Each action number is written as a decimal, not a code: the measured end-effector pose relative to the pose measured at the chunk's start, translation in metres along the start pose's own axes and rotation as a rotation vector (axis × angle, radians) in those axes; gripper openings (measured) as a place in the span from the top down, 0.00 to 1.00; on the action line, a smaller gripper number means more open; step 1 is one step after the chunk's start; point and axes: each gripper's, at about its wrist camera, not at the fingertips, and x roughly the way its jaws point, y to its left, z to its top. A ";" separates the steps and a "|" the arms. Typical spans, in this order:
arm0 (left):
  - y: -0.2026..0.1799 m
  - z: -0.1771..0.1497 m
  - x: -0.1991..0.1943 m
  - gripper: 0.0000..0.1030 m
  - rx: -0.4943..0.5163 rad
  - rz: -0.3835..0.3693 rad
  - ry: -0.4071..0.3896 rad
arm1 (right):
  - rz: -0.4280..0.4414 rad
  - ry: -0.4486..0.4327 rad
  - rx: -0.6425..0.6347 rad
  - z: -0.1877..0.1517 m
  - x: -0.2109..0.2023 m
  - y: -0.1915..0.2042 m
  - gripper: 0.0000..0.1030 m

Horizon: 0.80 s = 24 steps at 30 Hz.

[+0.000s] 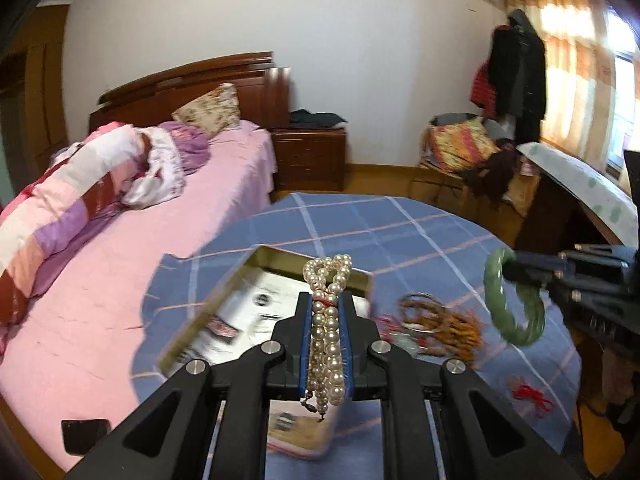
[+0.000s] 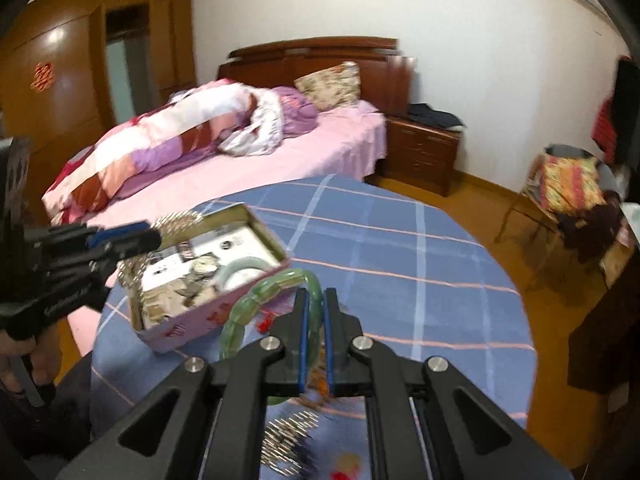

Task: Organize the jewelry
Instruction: 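Lift and carry the pearls with the left gripper while the right gripper carries the green bangle to the tin, then open both grippers to drop the pearls and green bangle into the tin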

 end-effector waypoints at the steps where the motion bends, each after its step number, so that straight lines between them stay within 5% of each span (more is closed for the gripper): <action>1: 0.006 0.001 0.001 0.88 -0.007 0.010 0.003 | 0.008 0.003 -0.011 0.002 0.004 0.004 0.92; 11: 0.055 -0.009 0.030 0.88 -0.107 0.080 0.069 | 0.050 0.073 -0.113 0.025 0.068 0.056 0.92; 24: 0.062 -0.021 0.047 0.88 -0.129 0.098 0.118 | 0.114 0.194 -0.147 0.007 0.110 0.087 0.89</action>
